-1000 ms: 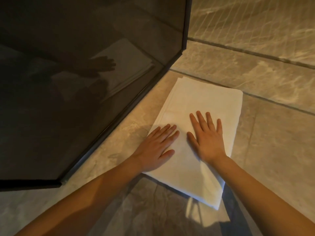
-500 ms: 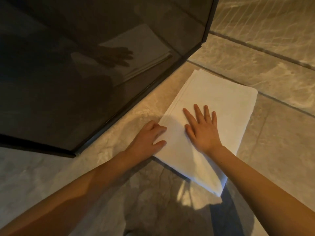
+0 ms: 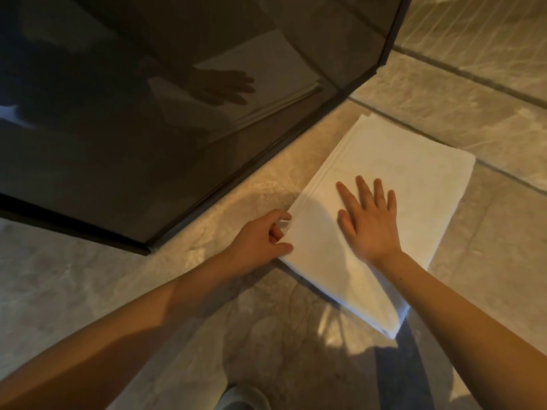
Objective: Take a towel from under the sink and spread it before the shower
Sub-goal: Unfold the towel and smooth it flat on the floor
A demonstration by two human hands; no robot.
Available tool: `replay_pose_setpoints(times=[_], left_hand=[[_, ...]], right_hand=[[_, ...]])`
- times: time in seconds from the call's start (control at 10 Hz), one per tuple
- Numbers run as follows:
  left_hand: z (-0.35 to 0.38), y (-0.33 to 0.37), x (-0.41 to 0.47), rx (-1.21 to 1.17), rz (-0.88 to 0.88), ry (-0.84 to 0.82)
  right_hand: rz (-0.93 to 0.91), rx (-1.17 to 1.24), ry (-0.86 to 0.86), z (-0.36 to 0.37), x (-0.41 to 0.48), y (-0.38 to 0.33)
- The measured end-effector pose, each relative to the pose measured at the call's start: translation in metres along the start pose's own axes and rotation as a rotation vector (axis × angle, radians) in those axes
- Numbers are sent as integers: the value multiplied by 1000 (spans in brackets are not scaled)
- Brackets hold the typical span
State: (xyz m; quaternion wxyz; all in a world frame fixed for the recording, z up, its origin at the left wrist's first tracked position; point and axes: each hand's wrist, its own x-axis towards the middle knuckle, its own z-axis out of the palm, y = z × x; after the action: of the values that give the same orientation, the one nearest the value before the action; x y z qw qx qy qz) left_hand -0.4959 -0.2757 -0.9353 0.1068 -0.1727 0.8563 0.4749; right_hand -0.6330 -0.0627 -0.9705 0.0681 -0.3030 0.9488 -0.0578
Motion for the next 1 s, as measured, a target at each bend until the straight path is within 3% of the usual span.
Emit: replay_pose_setpoints(times=[0.2,0.4,0.6,0.7,0.8,0.9,1.0], left_hand=[[-9,15,3,-272,-24,-69],[-14,18,7,-275,-125,-70],[-26,20,19,-311,-58,-396],[-28,26,24,-283,-109,-539],[-28,37,29,-199,-127,-599],[-30,47,30,-167,-99,-590],[-35,54,27,-178,-61,-603]], right_hand=[[9,-15,4,2,0,0],[6,-19,1,2,1,0],[2,-42,-31,-10,6,-4],[-8,-14,9,-30,26,-5],[-77,128,-157,-54,67,-10],[-114,189,-499,-75,102,-28],[46,215,-696,-90,122,-41]])
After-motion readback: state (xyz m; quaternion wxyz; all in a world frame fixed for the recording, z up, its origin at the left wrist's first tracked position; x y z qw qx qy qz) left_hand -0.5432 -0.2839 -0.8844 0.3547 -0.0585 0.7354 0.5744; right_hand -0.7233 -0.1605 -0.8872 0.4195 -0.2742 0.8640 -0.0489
